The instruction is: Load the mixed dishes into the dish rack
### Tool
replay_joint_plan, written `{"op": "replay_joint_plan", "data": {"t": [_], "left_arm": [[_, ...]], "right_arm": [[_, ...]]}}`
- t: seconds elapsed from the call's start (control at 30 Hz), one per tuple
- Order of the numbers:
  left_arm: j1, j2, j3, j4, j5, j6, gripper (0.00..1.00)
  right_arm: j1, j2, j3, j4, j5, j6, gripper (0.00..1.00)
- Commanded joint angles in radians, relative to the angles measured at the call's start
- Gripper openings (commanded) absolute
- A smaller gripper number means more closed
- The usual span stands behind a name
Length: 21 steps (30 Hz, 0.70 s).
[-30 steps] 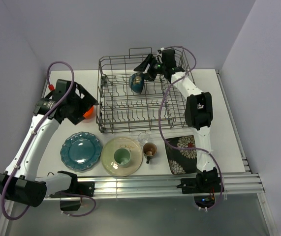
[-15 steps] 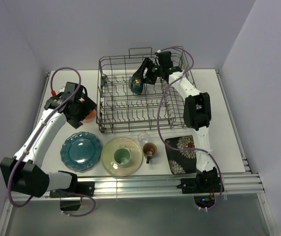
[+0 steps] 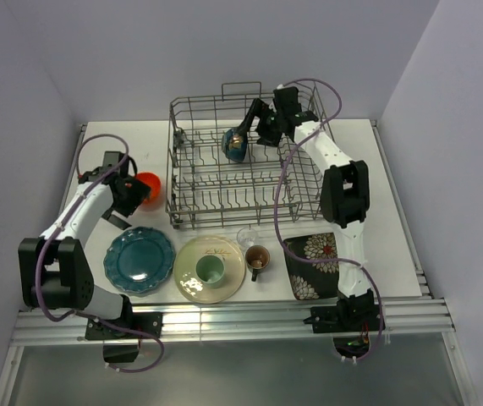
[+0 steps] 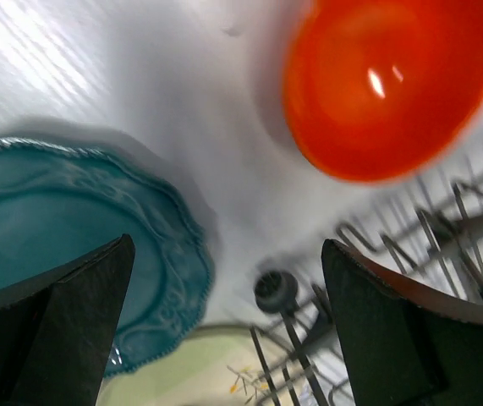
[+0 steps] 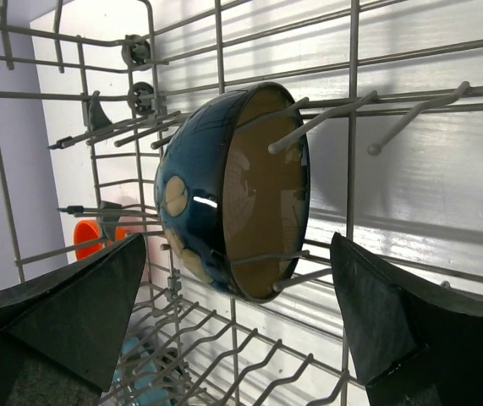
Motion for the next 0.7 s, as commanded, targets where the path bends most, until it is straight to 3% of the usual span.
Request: {"op": "replay_joint_plan", "data": {"t": [0.0, 0.27, 0.67], "left_arm": [[0.089, -0.019, -0.066, 0.096, 0.068, 0.010, 0.99], [0.297, -0.025, -0.071, 0.164, 0.145, 0.080, 0.99], [0.361, 0.174, 0.064, 0.224, 0.223, 0.102, 0.98]], "right_arm": [[-0.014, -0.091, -0.010, -0.006, 0.029, -0.024, 0.97], [-0.014, -0.203, -0.048, 0.005, 0.017, 0.010, 0.98], [0.010, -0.435, -0.153, -0.036, -0.002, -0.029, 0.98]]}}
